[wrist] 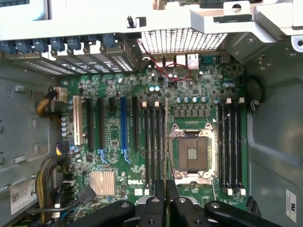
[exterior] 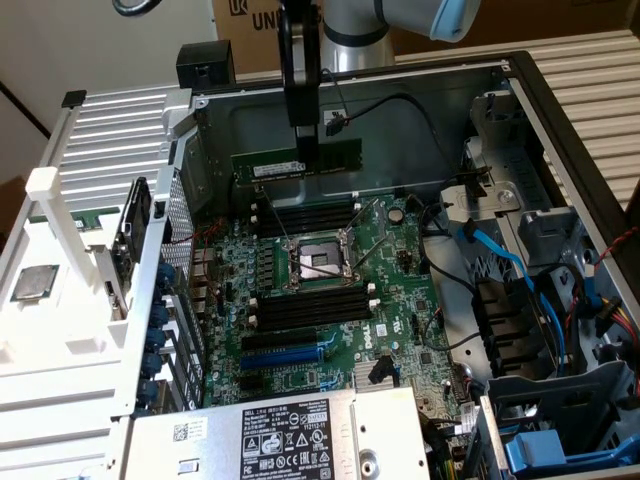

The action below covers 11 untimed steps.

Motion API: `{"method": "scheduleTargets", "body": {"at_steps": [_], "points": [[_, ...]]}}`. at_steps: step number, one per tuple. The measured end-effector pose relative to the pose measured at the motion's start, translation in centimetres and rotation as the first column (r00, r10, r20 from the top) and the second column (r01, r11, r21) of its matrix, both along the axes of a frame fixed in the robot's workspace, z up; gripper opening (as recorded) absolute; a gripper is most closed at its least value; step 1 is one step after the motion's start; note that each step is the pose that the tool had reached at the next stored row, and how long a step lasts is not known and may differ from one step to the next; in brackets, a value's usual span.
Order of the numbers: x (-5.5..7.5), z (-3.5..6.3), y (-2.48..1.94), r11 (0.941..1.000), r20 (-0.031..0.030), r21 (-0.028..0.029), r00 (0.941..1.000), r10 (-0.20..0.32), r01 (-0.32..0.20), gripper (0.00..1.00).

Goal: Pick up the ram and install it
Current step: 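Insert the ram into the slot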

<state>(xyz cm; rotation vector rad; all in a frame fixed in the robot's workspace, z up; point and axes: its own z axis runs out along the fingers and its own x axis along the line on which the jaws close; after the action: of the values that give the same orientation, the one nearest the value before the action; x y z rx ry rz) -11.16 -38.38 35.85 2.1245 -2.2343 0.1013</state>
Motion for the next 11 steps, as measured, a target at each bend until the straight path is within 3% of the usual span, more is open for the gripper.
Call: {"method": "scheduleTargets", "body": {"at_steps": [4,8,11], "points": [[0.4,-0.30,-0.03,1.0000,-0.0233,-0.0002,0.9997,0.003,-0.003,0.13],[1.3,-0.55,-0.21,0.9999,-0.0243,-0.0002,0.9996,0.012,-0.012,0.13],[1.4,-0.77,-0.84,0.9999,-0.0272,-0.0002,0.9995,0.016,-0.016,0.13]]}}
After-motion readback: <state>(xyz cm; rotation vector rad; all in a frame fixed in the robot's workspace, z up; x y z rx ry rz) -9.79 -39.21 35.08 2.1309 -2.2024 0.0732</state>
